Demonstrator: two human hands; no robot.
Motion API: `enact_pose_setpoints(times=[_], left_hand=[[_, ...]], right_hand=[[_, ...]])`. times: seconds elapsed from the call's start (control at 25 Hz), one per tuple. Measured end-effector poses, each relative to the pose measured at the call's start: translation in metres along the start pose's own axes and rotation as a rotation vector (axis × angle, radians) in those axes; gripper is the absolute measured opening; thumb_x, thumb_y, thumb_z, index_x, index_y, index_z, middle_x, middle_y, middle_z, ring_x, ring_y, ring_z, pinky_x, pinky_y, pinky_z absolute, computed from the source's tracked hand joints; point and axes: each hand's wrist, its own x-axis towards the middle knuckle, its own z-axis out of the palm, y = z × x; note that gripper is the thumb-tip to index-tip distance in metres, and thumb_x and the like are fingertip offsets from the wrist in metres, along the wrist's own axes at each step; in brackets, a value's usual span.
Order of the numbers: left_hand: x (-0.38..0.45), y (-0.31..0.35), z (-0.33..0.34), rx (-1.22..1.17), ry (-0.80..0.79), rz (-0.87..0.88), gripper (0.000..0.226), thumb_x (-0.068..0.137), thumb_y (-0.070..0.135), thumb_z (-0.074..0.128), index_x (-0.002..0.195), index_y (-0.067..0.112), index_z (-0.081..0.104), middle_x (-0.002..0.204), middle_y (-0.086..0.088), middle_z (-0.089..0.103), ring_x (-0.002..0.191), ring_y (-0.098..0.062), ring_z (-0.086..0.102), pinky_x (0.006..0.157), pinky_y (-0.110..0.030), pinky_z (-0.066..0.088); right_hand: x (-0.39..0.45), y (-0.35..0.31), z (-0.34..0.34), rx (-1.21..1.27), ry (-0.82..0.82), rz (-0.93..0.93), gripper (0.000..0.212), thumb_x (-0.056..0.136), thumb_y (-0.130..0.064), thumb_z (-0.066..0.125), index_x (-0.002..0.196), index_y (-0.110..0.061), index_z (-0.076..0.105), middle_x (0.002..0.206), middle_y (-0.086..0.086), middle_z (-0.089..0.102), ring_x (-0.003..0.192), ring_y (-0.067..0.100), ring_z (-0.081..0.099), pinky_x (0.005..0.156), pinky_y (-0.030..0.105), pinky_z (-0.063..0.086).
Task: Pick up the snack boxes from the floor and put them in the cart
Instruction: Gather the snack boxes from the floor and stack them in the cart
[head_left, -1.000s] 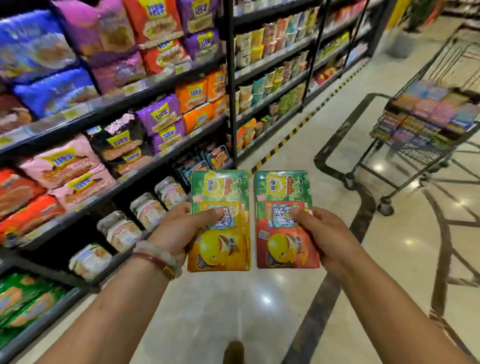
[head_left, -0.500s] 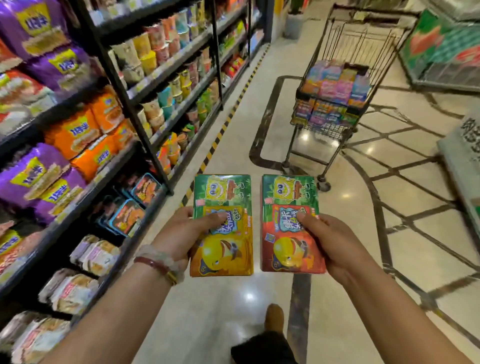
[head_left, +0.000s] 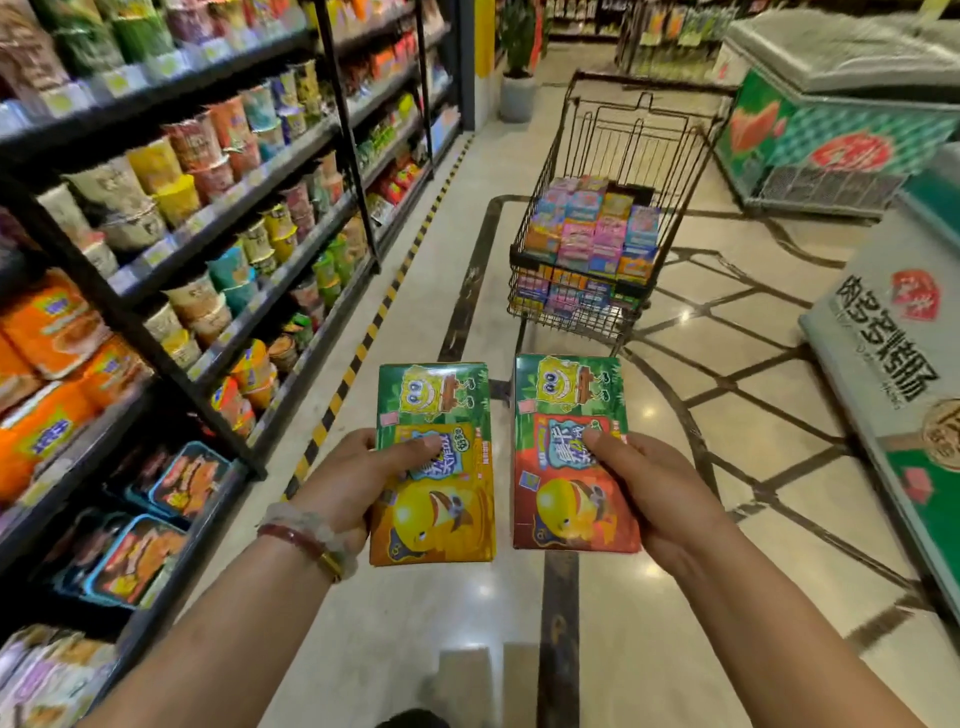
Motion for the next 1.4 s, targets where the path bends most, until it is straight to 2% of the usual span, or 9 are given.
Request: enact_pose_setpoints(times=[0.08,0.2,0.36,0.48,0.64,0.76,1.12,1.32,1.4], left_hand=[[0.022,0.015,0.014,0.018,-0.036,0.002,0.054,0.055,0.020,0.074,0.105,0.002,0.062,0.094,-0.018,0.072,0.079,-0.032,0.071,0.072,-0.047,0.058],[0.064,0.036,0.031,0.048,-0.076,-0.003,0.044,0.057,0.020,0.072,0.099,0.005,0.065,0.091,-0.017,0.073,0.074,-0.030,0.071,0.070,-0.045,0.059],[0.134,0.065,0.050,0.088,-0.142,-0.021,0.056,0.059,0.019,0.072,0.111,0.001,0.062,0.099,-0.019,0.071,0.085,-0.034,0.070,0.073,-0.046,0.058],[0.188,0.095,0.062,0.091,-0.202,-0.025,0.051,0.060,0.017,0.071,0.108,0.001,0.063,0.095,-0.019,0.072,0.076,-0.031,0.071,0.066,-0.043,0.059],[0.265,0.141,0.076,0.122,-0.276,-0.041,0.053,0.059,0.018,0.071,0.109,0.002,0.063,0.096,-0.018,0.072,0.075,-0.030,0.071,0.064,-0.041,0.060],[0.316,0.168,0.086,0.135,-0.309,-0.038,0.050,0.060,0.017,0.071,0.107,0.004,0.064,0.095,-0.017,0.072,0.075,-0.028,0.072,0.062,-0.038,0.060],[0.422,0.215,0.127,0.188,-0.345,-0.058,0.061,0.058,0.020,0.073,0.115,0.002,0.061,0.101,-0.018,0.071,0.086,-0.034,0.070,0.068,-0.043,0.059],[0.481,0.240,0.168,0.176,-0.338,-0.042,0.053,0.060,0.019,0.071,0.110,0.003,0.063,0.098,-0.018,0.072,0.079,-0.031,0.071,0.066,-0.042,0.060],[0.506,0.252,0.184,0.181,-0.323,-0.040,0.054,0.060,0.018,0.072,0.111,0.003,0.063,0.099,-0.018,0.072,0.081,-0.033,0.071,0.068,-0.044,0.059]], right_hand=[[0.019,-0.011,-0.010,-0.005,0.024,-0.005,0.023,0.086,-0.020,0.065,0.098,-0.001,0.065,0.088,0.017,0.074,0.067,0.023,0.071,0.062,0.034,0.060],[0.053,-0.028,-0.022,0.011,0.074,-0.015,0.020,0.087,-0.020,0.064,0.097,-0.002,0.065,0.087,0.017,0.074,0.064,0.022,0.071,0.060,0.033,0.059],[0.106,-0.056,-0.032,0.037,0.155,-0.037,0.018,0.087,-0.020,0.064,0.095,-0.004,0.066,0.083,0.015,0.074,0.062,0.021,0.070,0.062,0.034,0.059],[0.148,-0.086,-0.036,0.057,0.215,-0.059,0.018,0.085,-0.021,0.065,0.091,-0.004,0.066,0.082,0.014,0.074,0.062,0.021,0.070,0.063,0.036,0.058],[0.209,-0.124,-0.032,0.096,0.284,-0.051,0.041,0.068,-0.029,0.070,0.100,-0.003,0.065,0.090,0.017,0.074,0.069,0.025,0.071,0.069,0.041,0.060],[0.251,-0.143,-0.030,0.109,0.317,-0.051,0.049,0.066,-0.032,0.069,0.105,-0.004,0.064,0.093,0.015,0.074,0.073,0.025,0.072,0.071,0.041,0.060],[0.340,-0.186,-0.054,0.184,0.403,-0.056,0.043,0.067,-0.031,0.069,0.100,-0.005,0.066,0.091,0.015,0.074,0.069,0.024,0.072,0.068,0.042,0.059],[0.410,-0.224,-0.084,0.210,0.364,-0.051,0.044,0.067,-0.030,0.069,0.101,-0.003,0.066,0.090,0.017,0.074,0.068,0.024,0.072,0.064,0.040,0.060],[0.439,-0.245,-0.097,0.225,0.349,-0.052,0.033,0.074,-0.027,0.068,0.097,-0.003,0.065,0.085,0.015,0.074,0.063,0.023,0.071,0.059,0.037,0.060]])
